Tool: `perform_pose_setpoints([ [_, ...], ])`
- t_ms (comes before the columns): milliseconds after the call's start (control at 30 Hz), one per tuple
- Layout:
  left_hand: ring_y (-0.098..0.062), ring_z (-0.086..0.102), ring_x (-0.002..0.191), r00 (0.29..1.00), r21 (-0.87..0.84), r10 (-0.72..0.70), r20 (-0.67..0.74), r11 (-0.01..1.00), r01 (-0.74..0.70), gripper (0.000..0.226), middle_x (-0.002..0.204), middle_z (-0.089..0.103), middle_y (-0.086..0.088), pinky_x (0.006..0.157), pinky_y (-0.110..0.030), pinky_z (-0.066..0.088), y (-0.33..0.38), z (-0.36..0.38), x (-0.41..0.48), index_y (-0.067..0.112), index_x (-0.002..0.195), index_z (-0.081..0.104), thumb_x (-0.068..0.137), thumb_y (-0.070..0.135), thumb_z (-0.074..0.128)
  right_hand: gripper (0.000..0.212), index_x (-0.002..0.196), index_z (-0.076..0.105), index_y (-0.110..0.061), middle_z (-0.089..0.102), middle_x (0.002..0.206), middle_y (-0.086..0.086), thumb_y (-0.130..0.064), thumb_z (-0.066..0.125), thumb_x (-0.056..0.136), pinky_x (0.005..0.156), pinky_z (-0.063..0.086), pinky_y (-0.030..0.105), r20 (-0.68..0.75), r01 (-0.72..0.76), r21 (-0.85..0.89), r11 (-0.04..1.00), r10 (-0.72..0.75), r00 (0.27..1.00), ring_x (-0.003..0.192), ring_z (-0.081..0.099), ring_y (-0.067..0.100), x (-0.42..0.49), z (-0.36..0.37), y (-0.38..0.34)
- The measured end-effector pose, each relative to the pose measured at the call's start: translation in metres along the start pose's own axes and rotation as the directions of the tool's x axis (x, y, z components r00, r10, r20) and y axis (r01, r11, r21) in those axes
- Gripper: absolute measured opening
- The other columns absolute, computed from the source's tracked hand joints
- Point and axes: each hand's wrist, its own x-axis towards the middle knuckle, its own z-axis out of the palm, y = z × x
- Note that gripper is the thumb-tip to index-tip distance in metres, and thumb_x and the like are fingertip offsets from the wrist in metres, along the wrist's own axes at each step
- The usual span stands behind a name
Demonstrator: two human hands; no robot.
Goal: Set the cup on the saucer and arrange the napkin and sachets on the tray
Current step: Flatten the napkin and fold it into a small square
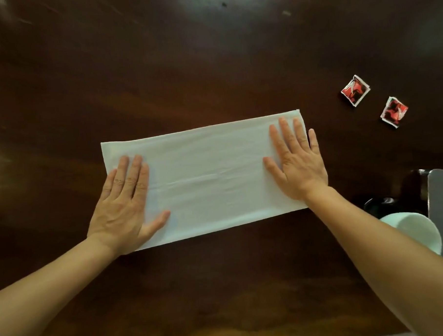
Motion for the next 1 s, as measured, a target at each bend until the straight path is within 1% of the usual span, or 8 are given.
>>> perform_pose_setpoints([
  [200, -0.036, -0.004, 0.155, 1.000, -0.014, 0.007, -0.017, 1.000, -0.008, 0.101, 0.168, -0.002, -0.019, 0.124, -0.055, 0.012, -0.001, 0.003, -0.002, -0.001, 0.158, 0.007, 0.088, 0.069, 0.030, 0.074, 0.159, -0.006, -0.030, -0.011, 0.168, -0.002, -0.065, 0.017, 0.098, 0.124, -0.004, 0.051, -0.019, 0.003, -0.005, 1.000, -0.004, 1.000, 0.154, -0.014, 0.024, 0.003, 0.002, 0.002],
  [400, -0.037, -0.003, 0.155, 0.999, -0.048, 0.003, 0.047, 0.999, -0.001, 0.099, 0.168, 0.001, -0.020, 0.125, -0.051, 0.007, 0.000, 0.000, 0.000, 0.001, 0.158, 0.008, 0.089, 0.068, 0.027, 0.074, 0.158, -0.005, -0.027, -0.007, 0.168, 0.004, -0.063, 0.009, 0.095, 0.124, 0.000, 0.052, 0.046, -0.063, -0.079, 0.995, 0.067, 0.997, 0.154, -0.012, 0.027, 0.002, -0.009, -0.009],
  [500, -0.042, 0.014, 0.150, 0.992, -0.025, 0.061, 0.108, 0.998, -0.059, 0.096, 0.164, 0.014, -0.021, 0.116, -0.053, 0.017, -0.006, -0.014, 0.007, 0.005, 0.158, 0.017, 0.088, 0.069, 0.030, 0.069, 0.157, 0.018, -0.018, 0.021, 0.164, 0.010, -0.054, 0.022, 0.098, 0.121, 0.005, 0.058, 0.004, -0.250, 0.047, 0.967, 0.250, 0.968, 0.153, 0.010, 0.031, -0.004, -0.024, -0.046],
  [567, -0.042, 0.032, 0.137, 0.981, 0.022, 0.152, 0.120, 0.988, -0.156, 0.086, 0.153, 0.030, -0.020, 0.106, -0.055, 0.032, -0.014, -0.035, 0.020, 0.011, 0.153, 0.029, 0.089, 0.067, 0.037, 0.056, 0.142, 0.045, -0.010, 0.051, 0.142, 0.012, -0.043, 0.040, 0.097, 0.118, 0.016, 0.063, -0.139, -0.386, 0.355, 0.851, 0.457, 0.879, 0.142, 0.037, 0.032, -0.025, -0.028, -0.086],
  [667, -0.035, 0.052, 0.119, 0.922, 0.033, 0.368, 0.119, 0.927, -0.374, 0.061, 0.140, 0.050, -0.012, 0.098, -0.050, 0.042, -0.016, -0.069, 0.061, 0.017, 0.144, 0.044, 0.095, 0.053, 0.048, 0.043, 0.128, 0.058, -0.009, 0.062, 0.125, 0.008, -0.033, 0.055, 0.093, 0.106, 0.038, 0.052, -0.176, -0.504, 0.648, 0.571, 0.757, 0.630, 0.121, 0.052, 0.030, -0.074, -0.021, -0.151],
  [800, -0.031, 0.057, 0.107, 0.807, 0.024, 0.581, 0.101, 0.810, -0.586, 0.048, 0.136, 0.054, -0.009, 0.088, -0.045, 0.049, -0.005, -0.091, 0.124, 0.026, 0.144, 0.048, 0.098, 0.036, 0.056, 0.048, 0.136, 0.058, -0.018, 0.051, 0.126, 0.001, -0.041, 0.062, 0.094, 0.097, 0.044, 0.043, 0.106, -0.615, 0.757, 0.221, 0.887, 0.449, 0.113, 0.040, 0.022, -0.113, -0.002, -0.226],
  [900, -0.030, 0.053, 0.118, 0.787, -0.060, 0.602, 0.132, 0.798, -0.600, 0.049, 0.141, 0.048, -0.007, 0.097, -0.046, 0.050, 0.011, -0.096, 0.159, 0.033, 0.146, 0.048, 0.098, 0.028, 0.059, 0.058, 0.142, 0.055, -0.023, 0.045, 0.116, -0.006, -0.047, 0.066, 0.091, 0.085, 0.050, 0.031, 0.174, -0.620, 0.775, 0.120, 0.903, 0.392, 0.102, 0.037, 0.013, -0.118, 0.005, -0.254],
  [1000, -0.029, 0.056, 0.114, 0.768, -0.092, 0.604, 0.212, 0.795, -0.600, 0.048, 0.139, 0.044, -0.005, 0.101, -0.044, 0.049, 0.020, -0.095, 0.183, 0.037, 0.142, 0.052, 0.097, 0.022, 0.062, 0.059, 0.140, 0.057, -0.027, 0.045, 0.110, -0.008, -0.046, 0.072, 0.086, 0.085, 0.051, 0.035, 0.173, -0.610, 0.790, 0.062, 0.932, 0.319, 0.098, 0.040, 0.012, -0.113, 0.006, -0.256],
])
